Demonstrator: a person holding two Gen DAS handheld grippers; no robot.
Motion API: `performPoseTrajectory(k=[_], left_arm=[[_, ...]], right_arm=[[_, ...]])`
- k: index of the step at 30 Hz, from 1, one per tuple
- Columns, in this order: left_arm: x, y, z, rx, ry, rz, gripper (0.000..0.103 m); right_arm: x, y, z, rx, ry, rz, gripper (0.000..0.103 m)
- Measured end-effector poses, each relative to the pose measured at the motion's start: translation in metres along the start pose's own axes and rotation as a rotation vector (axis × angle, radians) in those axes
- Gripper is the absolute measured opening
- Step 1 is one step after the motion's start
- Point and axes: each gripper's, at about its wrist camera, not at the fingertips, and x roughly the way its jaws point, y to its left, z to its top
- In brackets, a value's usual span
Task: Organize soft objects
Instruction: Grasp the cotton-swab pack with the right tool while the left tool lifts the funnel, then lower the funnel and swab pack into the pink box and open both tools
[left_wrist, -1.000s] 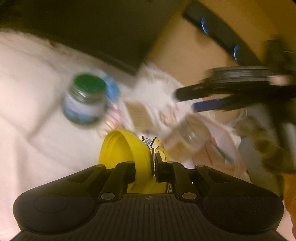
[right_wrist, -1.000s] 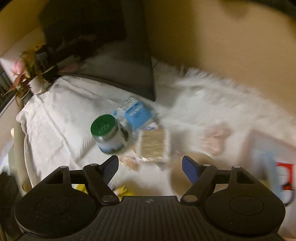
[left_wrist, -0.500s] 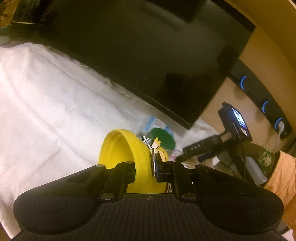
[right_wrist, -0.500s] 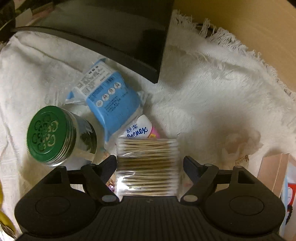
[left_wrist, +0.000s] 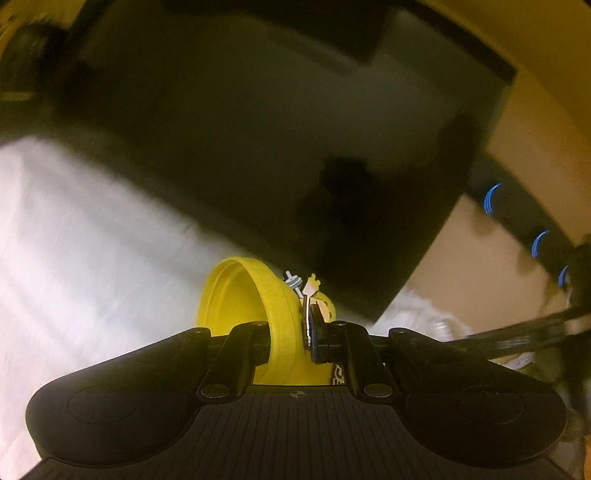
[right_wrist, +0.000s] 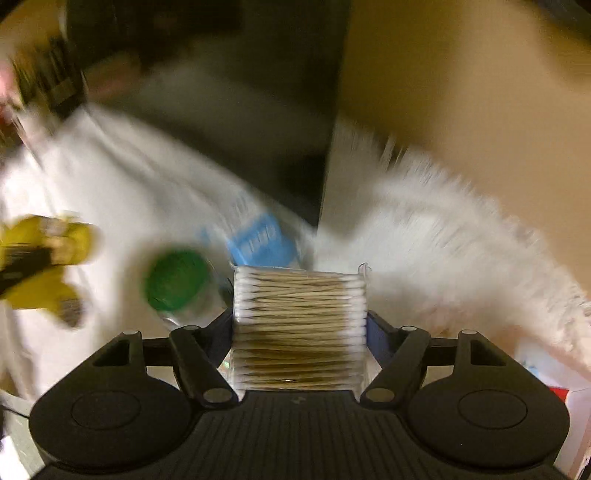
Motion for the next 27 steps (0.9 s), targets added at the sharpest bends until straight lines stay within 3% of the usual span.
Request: performPoseTrajectory(k=[4, 10, 15, 20, 27], left_arm=[[0.007, -0.047, 0.016, 0.066, -0.037, -0.091, 0.012], [0.034, -0.133, 0.009, 0.160, 0.014, -0.257, 0.012], [0.067, -0.206, -0.019, 0.222, 0.120, -0.388, 0.012], [0.093, -0.269, -0.058, 0.298, 0.229, -0.500, 0.012], [0.136, -0.318, -0.109, 0.329, 0.346, -0.569, 0.012]], right_arm=[[-0.086, -0.031, -0.006, 0.038, -0.183, 0.000, 0.073], [-0.171, -0.093, -0.037, 0.081, -0.327, -0.167, 0.073], [-0.202, -0.152, -0.074, 0.196, -0.333, -0.270, 0.073], [-0.208, -0.196, -0.104, 0.300, -0.310, -0.312, 0.073], [-0.189, -0.233, -0.133, 0.420, -0.285, -0.279, 0.073]])
